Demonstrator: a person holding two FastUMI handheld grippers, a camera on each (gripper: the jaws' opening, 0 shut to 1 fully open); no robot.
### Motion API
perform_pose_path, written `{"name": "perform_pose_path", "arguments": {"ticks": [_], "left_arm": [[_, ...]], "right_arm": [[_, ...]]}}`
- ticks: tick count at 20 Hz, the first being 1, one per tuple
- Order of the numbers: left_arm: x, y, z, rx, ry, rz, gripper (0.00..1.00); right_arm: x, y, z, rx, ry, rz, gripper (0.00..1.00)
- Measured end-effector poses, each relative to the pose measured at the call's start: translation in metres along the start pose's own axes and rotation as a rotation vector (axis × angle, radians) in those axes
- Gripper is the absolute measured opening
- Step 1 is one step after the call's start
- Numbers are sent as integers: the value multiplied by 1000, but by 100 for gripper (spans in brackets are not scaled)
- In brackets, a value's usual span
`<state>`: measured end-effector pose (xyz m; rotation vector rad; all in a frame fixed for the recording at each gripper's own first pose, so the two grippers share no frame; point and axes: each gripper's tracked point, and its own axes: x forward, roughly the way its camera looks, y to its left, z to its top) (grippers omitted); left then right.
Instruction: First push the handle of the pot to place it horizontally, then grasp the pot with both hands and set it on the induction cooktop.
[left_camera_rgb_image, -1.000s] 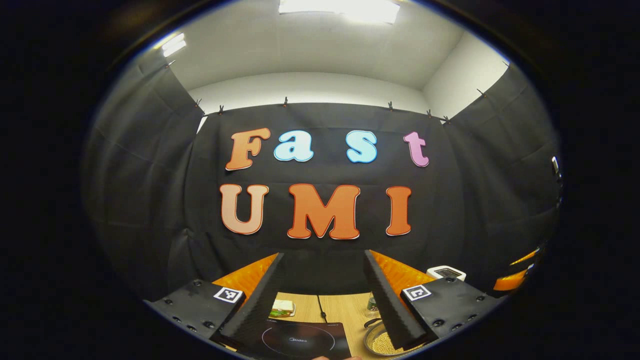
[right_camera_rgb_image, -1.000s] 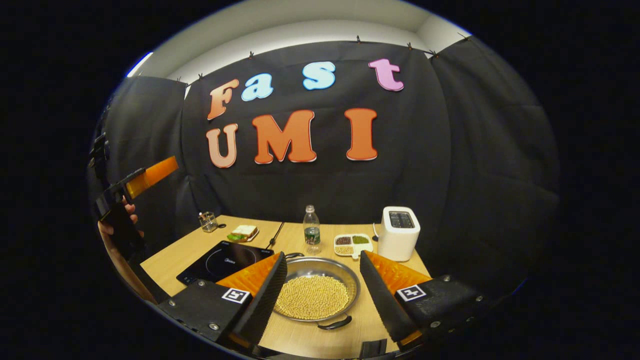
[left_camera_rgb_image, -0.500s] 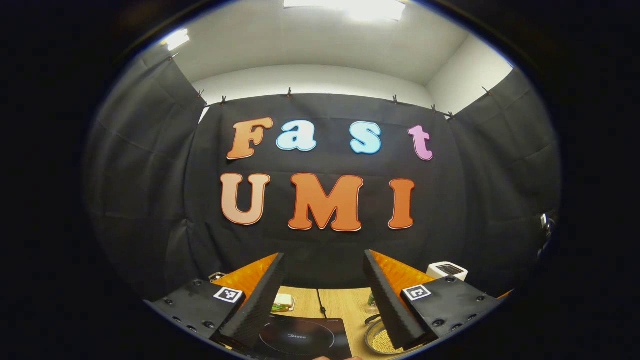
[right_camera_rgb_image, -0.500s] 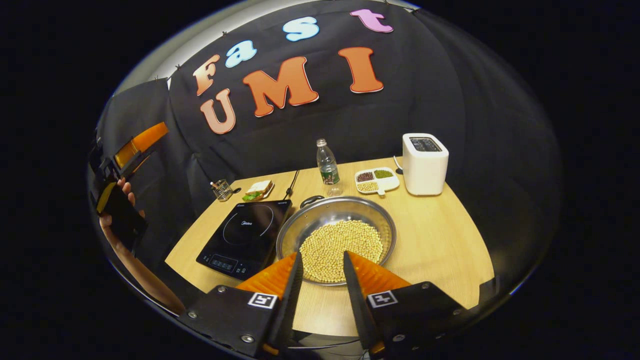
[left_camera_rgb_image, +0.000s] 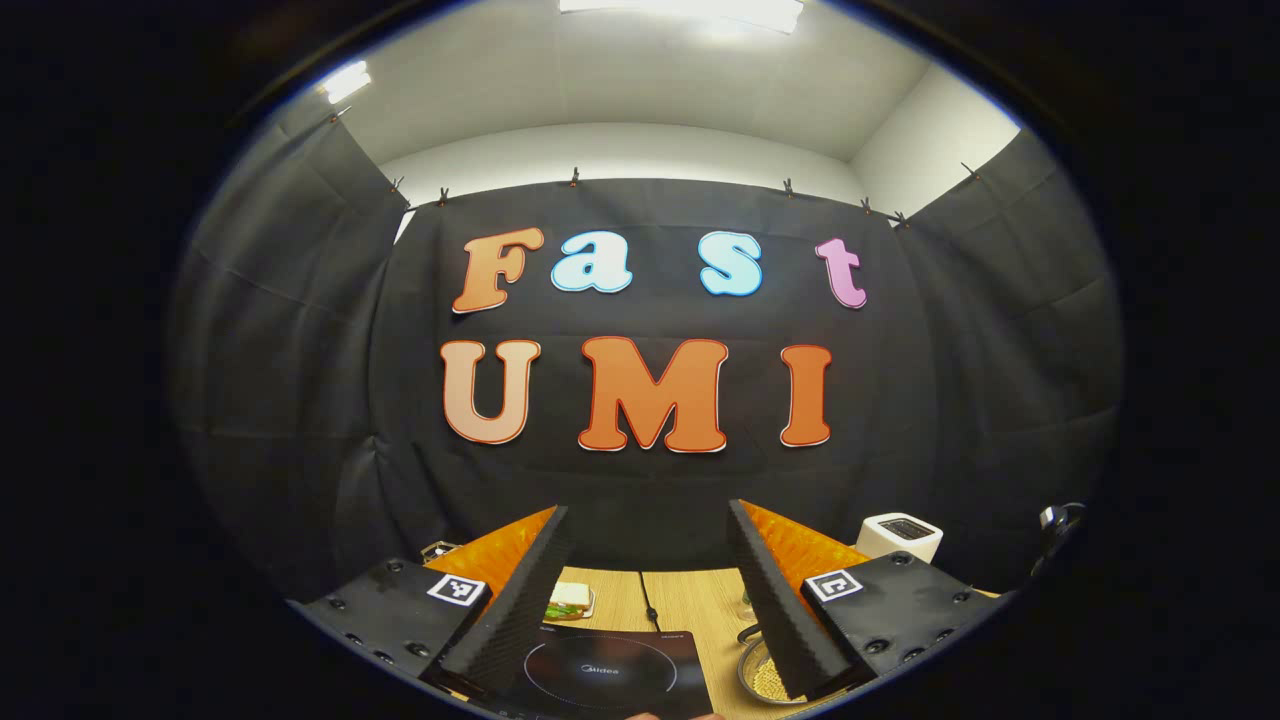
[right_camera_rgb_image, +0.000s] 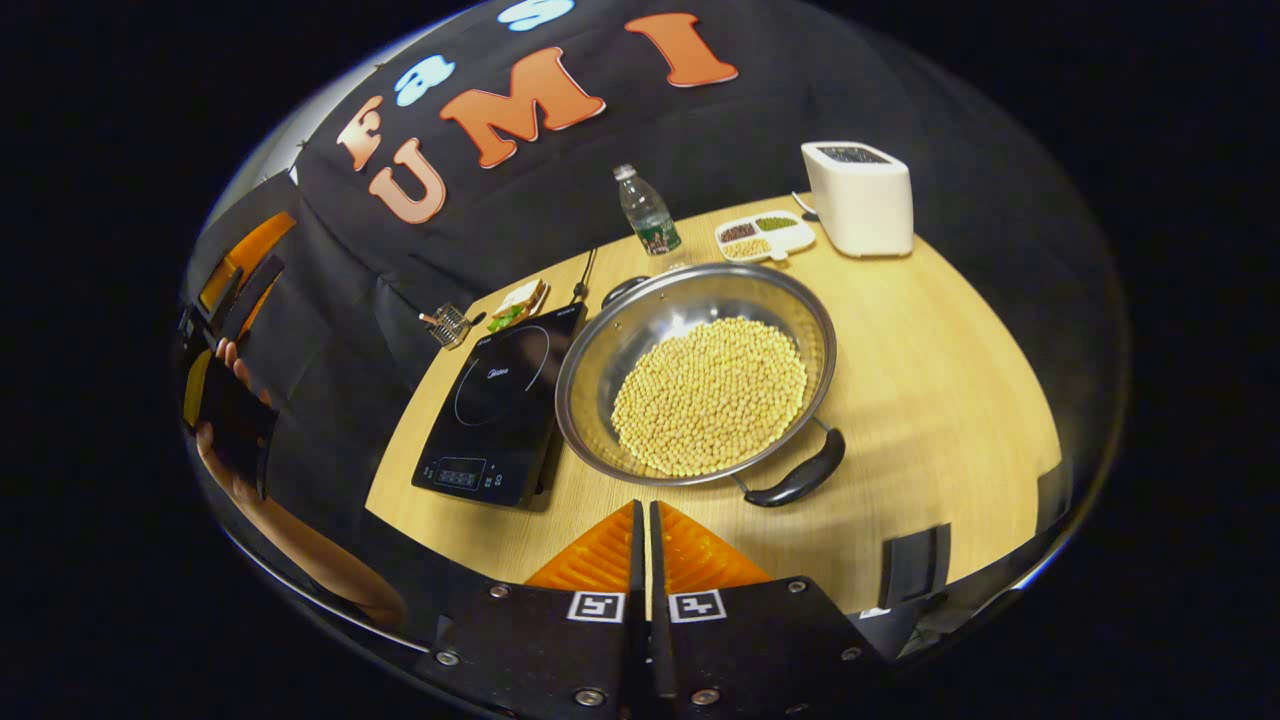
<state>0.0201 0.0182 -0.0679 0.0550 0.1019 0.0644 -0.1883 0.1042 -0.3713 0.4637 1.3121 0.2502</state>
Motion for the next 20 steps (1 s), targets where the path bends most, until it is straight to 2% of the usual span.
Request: {"name": "perform_pose_path", "arguments": {"ticks": [2,5,10,14,18,20], "left_arm": [[-1,-2,0,5,0,-5,100],[0,-1,-2,9,4,-2,96],[2,-1,-9,18,21,-2,100],[6,0,-10,40,27,6,100],[8,-8,-11,44,30,-11,100],[12,-8,-15,53,37,-11,100]], "right_arm": [[4,2,-6,34,24,23,0],[12,3,-8,71,52,52,0],[33,-19,-15,160,104,-13,0],[47,-25,-20,257,153,-28,0],[55,-40,-19,305,170,-57,0],[58,-40,-22,322,187,-47,0]]}}
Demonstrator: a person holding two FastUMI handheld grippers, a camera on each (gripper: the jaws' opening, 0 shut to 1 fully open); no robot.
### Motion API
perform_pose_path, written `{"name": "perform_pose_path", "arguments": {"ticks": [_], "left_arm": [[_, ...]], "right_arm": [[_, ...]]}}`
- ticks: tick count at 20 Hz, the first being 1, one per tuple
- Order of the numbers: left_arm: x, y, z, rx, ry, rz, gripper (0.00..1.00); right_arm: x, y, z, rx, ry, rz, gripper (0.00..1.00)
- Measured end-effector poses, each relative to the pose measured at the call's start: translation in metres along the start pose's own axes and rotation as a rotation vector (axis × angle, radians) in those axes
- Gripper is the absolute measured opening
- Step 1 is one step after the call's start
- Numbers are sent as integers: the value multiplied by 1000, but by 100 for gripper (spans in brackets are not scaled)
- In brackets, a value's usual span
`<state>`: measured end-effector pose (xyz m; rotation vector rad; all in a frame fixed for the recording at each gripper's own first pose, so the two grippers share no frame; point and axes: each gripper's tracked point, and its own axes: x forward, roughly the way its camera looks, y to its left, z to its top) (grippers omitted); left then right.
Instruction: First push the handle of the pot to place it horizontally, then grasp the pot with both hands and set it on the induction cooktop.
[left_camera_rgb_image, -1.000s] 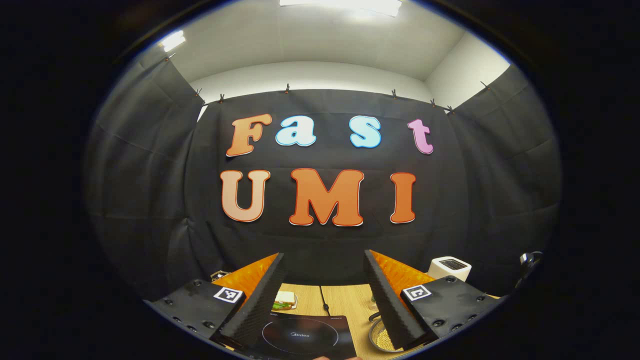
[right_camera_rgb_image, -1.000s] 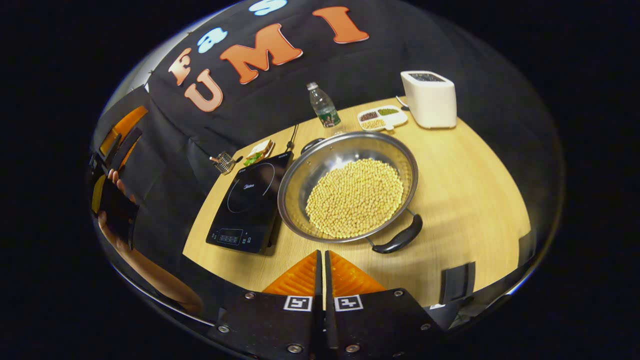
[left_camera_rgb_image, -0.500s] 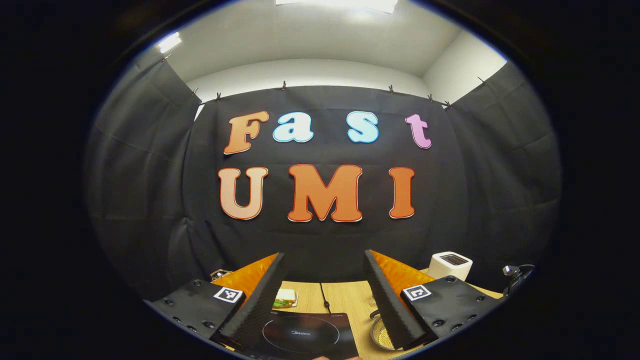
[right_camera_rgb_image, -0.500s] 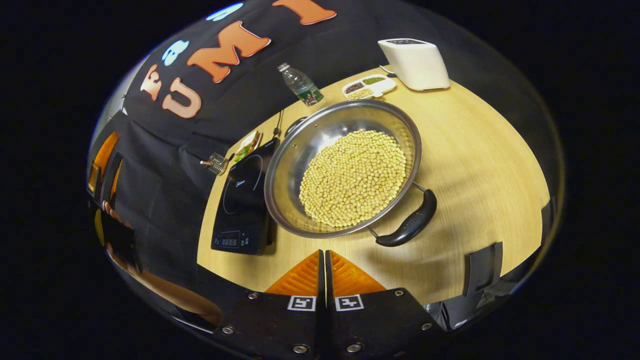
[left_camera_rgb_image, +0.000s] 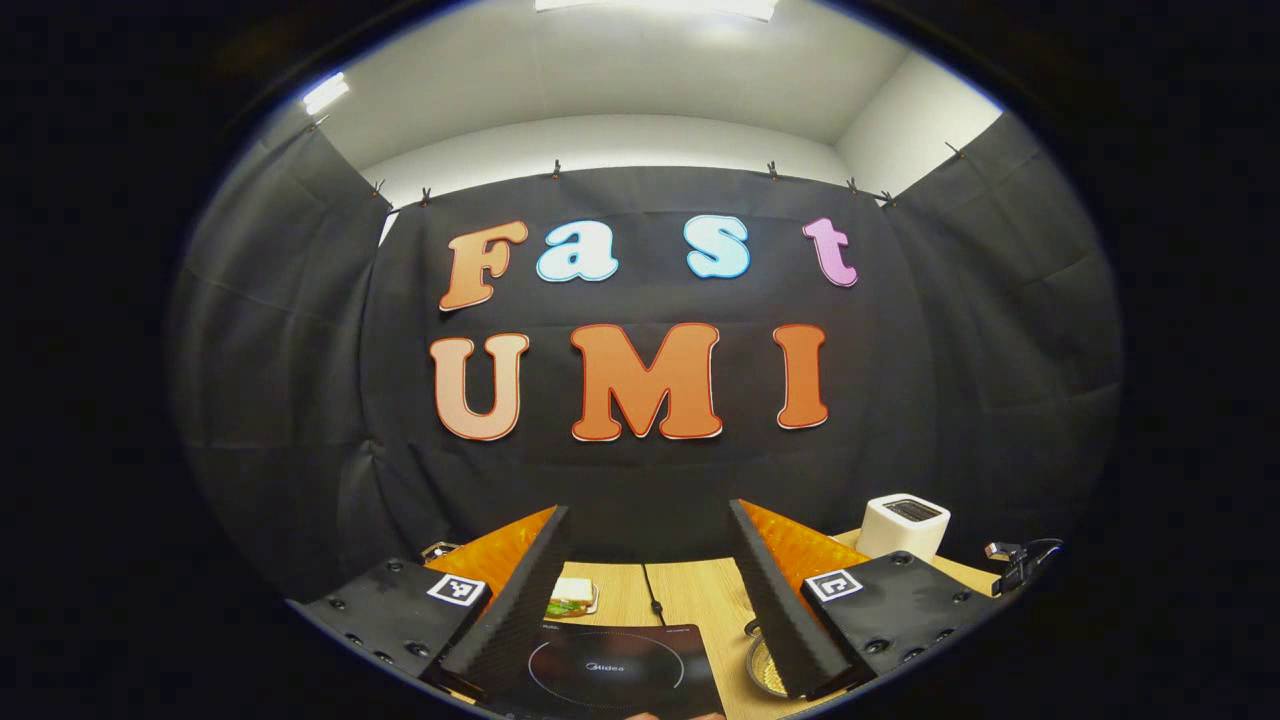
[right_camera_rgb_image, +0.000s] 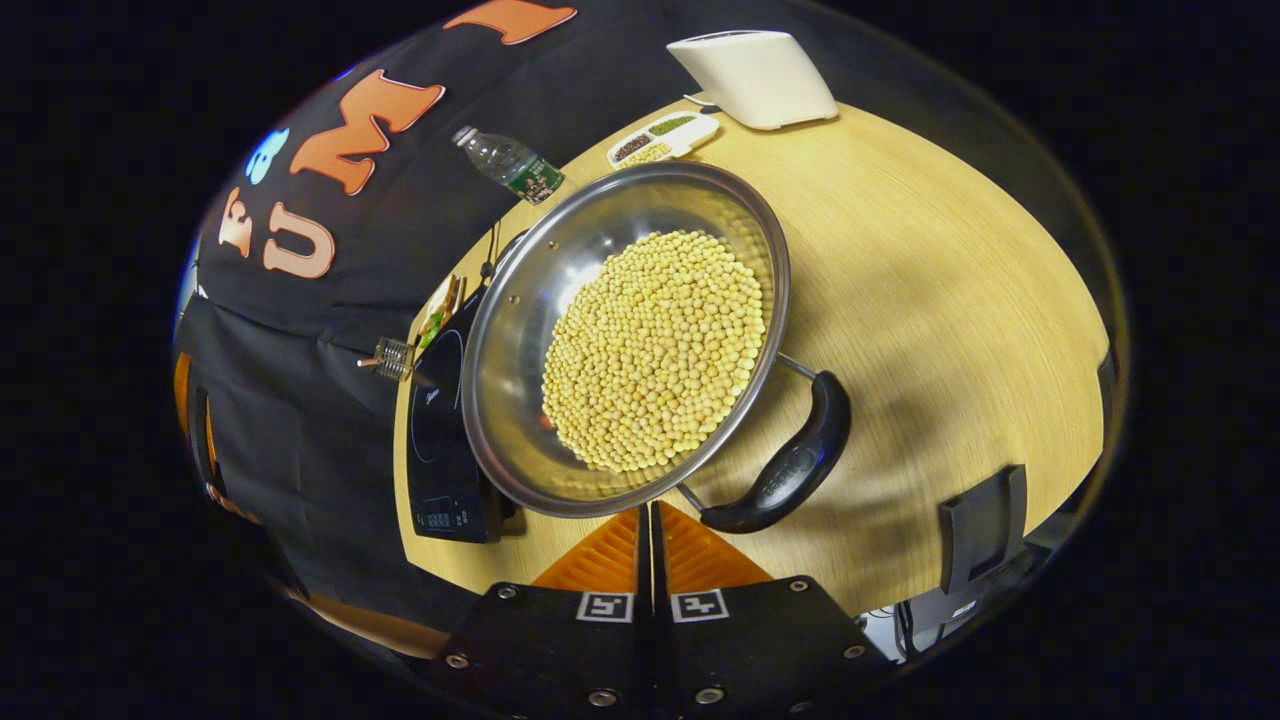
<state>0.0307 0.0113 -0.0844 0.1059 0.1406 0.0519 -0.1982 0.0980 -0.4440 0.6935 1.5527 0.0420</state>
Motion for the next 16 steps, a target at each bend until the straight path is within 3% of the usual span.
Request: {"name": "perform_pose_path", "arguments": {"ticks": [16], "left_arm": [[7,0,0,32,10,2,100]], "right_arm": [[-20,-64,75,47,-93,-190,0]]}}
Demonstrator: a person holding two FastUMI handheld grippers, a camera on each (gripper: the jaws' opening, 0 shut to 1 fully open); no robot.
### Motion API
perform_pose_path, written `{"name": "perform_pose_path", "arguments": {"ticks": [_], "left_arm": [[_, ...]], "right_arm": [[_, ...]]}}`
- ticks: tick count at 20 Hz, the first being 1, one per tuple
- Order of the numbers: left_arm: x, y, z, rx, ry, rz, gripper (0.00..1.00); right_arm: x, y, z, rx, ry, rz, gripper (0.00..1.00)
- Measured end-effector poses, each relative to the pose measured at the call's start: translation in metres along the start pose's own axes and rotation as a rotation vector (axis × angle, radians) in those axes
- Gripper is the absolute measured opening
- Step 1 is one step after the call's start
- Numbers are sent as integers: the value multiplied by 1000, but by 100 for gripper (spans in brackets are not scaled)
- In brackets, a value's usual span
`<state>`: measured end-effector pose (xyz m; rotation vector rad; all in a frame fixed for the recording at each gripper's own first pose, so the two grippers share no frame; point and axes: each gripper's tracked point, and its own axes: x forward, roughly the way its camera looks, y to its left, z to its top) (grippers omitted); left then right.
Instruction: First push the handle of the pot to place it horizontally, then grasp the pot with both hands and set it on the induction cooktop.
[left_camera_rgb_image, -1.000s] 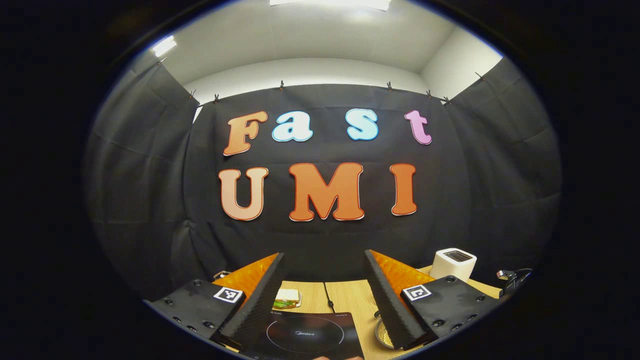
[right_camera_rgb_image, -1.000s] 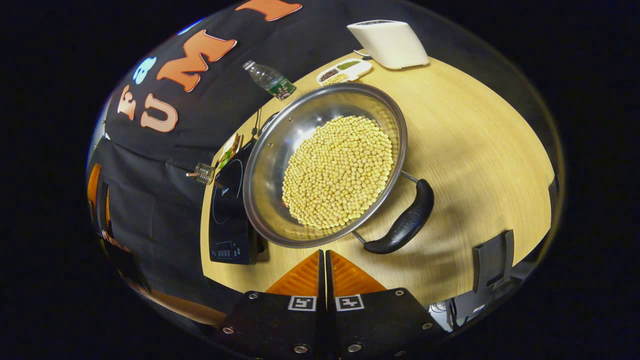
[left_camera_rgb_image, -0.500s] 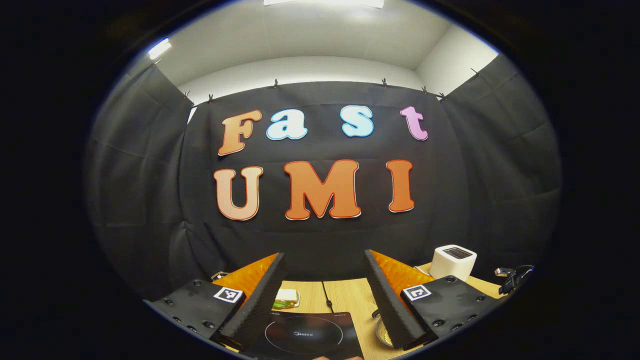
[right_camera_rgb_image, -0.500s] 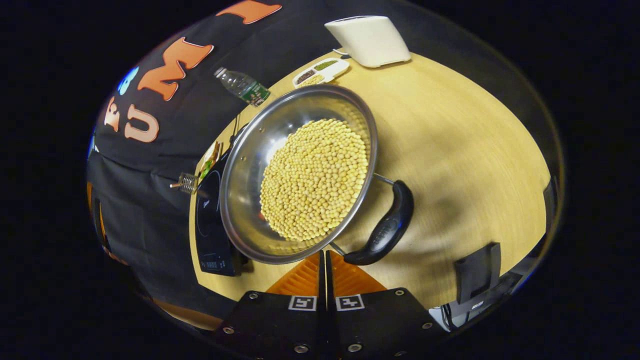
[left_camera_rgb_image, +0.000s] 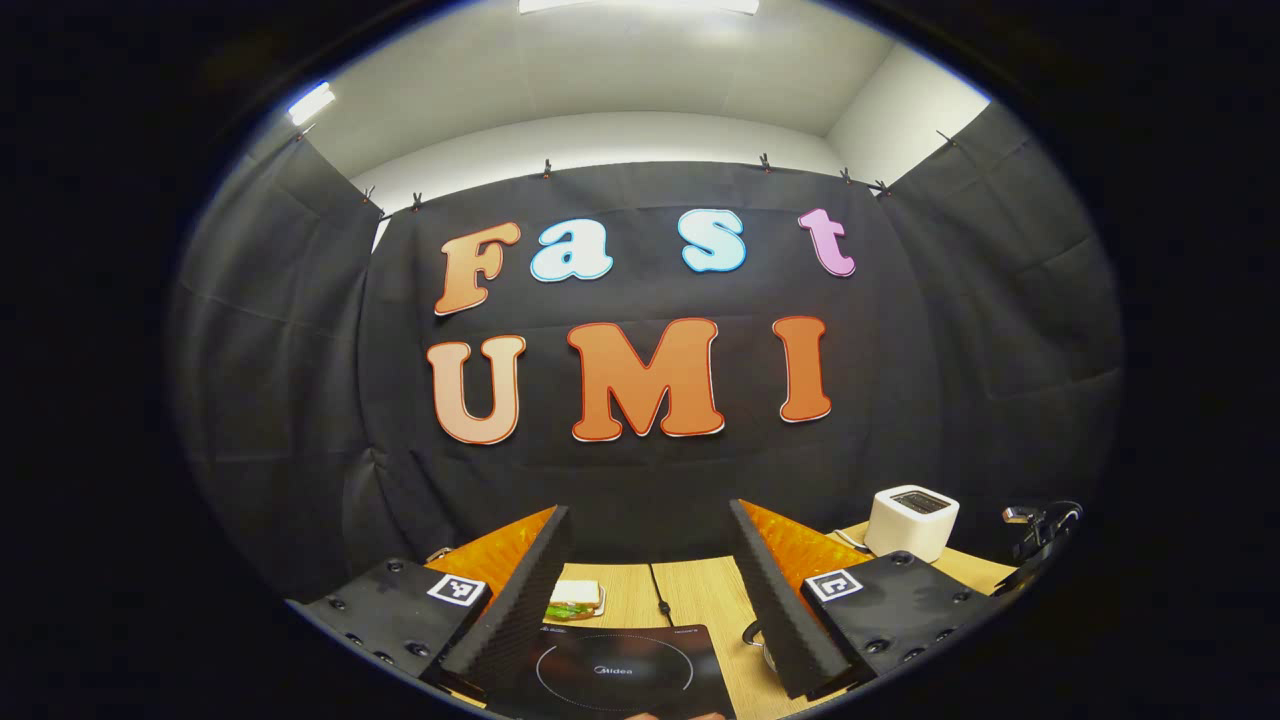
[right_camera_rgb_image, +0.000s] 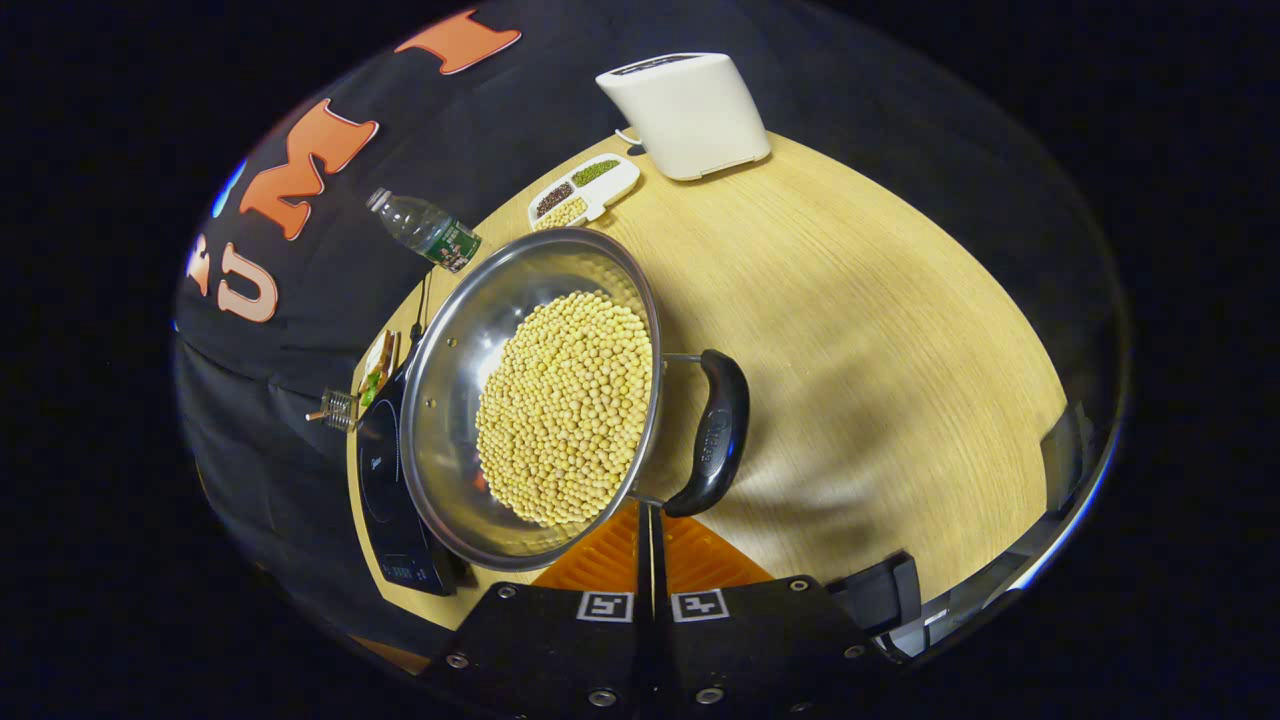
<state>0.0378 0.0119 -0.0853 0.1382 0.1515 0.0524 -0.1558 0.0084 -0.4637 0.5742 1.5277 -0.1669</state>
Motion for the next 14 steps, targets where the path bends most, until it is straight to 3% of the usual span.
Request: {"name": "perform_pose_path", "arguments": {"ticks": [9,14], "left_arm": [[4,13,-13,-5,24,15,100],[6,24,-19,-5,32,31,100]], "right_arm": [[10,-12,37,6,-30,-78,0],[12,-13,46,35,-30,-82,0]]}}
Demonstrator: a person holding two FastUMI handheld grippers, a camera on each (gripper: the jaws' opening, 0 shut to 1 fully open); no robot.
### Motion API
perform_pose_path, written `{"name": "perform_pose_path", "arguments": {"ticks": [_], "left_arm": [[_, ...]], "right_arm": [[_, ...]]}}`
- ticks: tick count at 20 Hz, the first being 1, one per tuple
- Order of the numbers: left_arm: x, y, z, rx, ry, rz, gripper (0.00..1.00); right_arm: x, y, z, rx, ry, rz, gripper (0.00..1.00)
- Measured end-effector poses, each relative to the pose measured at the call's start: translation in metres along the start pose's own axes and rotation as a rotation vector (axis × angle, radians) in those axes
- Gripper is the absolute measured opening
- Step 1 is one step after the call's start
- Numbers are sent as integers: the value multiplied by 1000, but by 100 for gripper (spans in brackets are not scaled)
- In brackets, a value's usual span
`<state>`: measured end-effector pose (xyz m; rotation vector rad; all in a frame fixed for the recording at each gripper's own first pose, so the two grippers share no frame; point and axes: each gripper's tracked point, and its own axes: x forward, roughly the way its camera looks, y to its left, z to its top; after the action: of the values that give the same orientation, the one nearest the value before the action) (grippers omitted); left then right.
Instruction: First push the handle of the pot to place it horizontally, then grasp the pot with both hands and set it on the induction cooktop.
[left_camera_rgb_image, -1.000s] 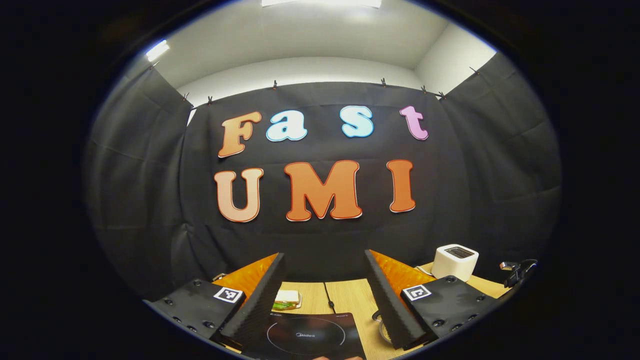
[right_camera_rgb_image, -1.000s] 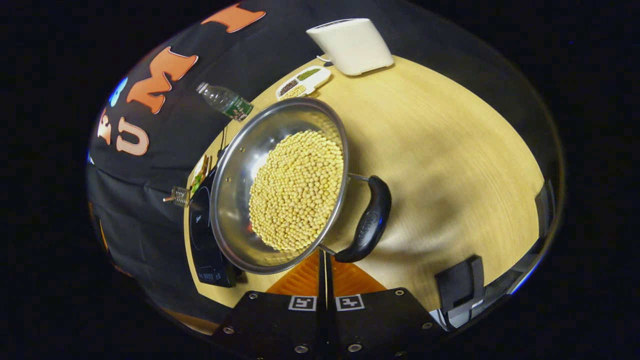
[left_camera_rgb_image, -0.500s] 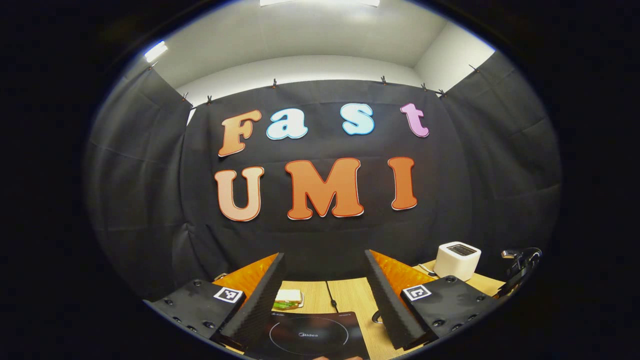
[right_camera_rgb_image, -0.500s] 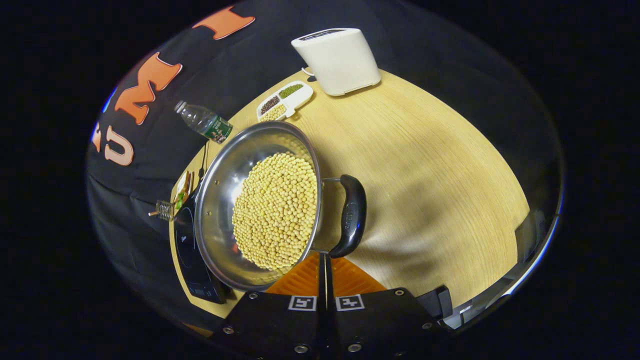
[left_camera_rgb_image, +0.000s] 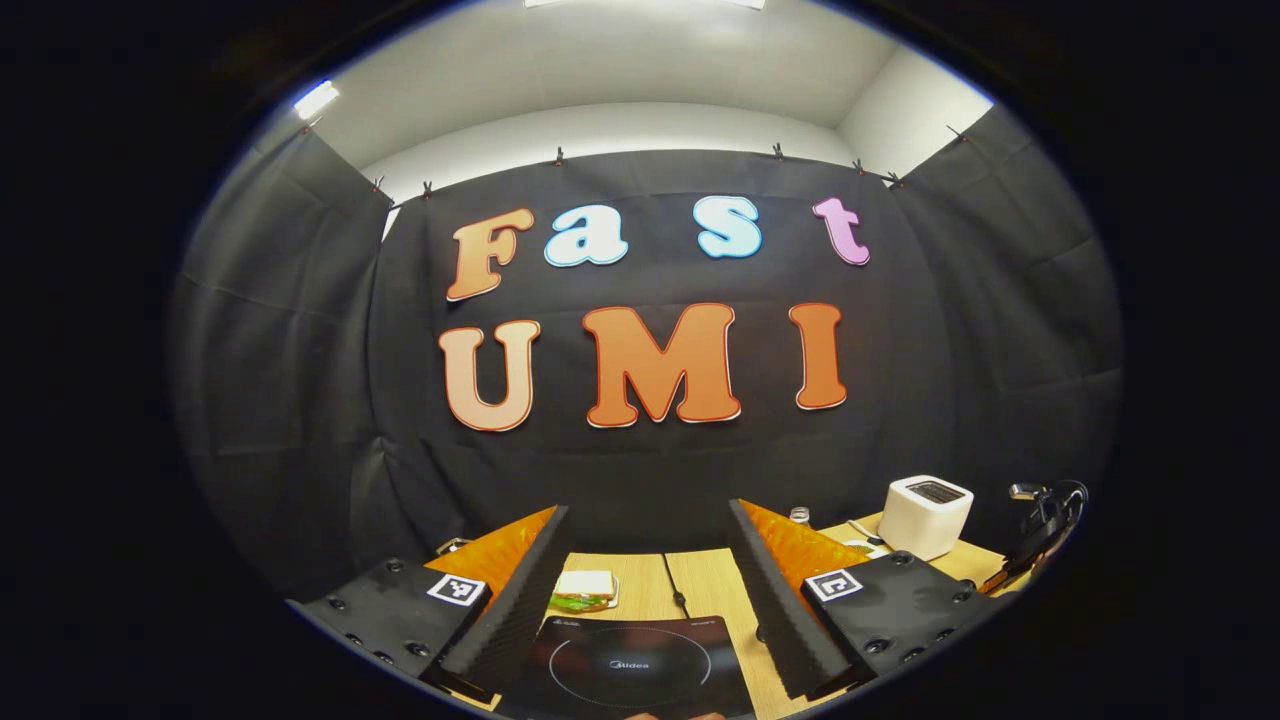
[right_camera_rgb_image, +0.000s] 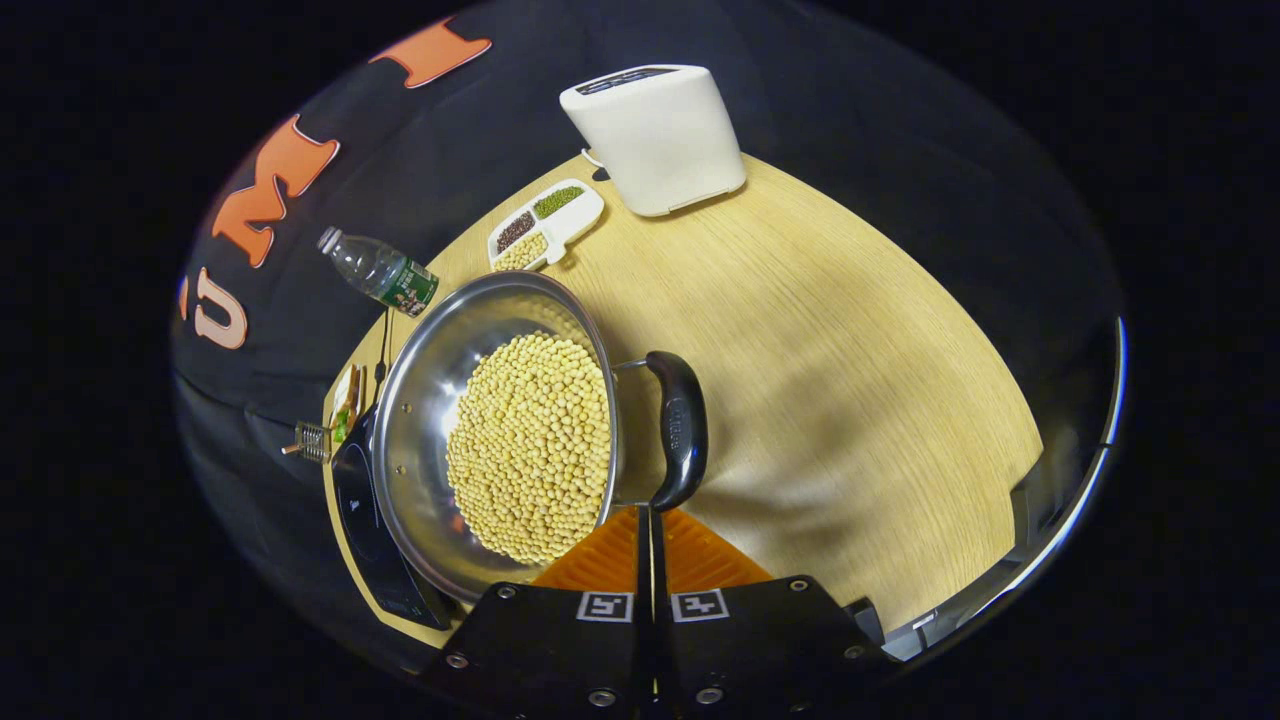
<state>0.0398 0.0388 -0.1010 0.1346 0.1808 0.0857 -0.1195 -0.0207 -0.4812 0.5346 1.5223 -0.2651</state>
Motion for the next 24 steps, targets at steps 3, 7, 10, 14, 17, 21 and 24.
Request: {"name": "perform_pose_path", "arguments": {"ticks": [3,7,10,14,17,21,24], "left_arm": [[2,4,-5,0,8,2,100],[7,5,-8,0,15,-3,100],[11,4,-11,-2,21,-5,100],[14,6,-16,-1,33,-1,100],[17,7,-21,-6,43,1,100],[18,9,-29,-15,62,4,100],[18,5,-37,-20,78,-1,100]], "right_arm": [[4,-7,8,6,-16,-28,0],[7,-8,17,37,-24,-35,0],[8,-7,26,53,-37,-37,0],[10,-8,34,26,-52,-58,0],[12,-8,41,29,-58,-64,0],[13,-8,47,47,-51,-60,0],[18,-4,53,58,-54,-56,0]]}}
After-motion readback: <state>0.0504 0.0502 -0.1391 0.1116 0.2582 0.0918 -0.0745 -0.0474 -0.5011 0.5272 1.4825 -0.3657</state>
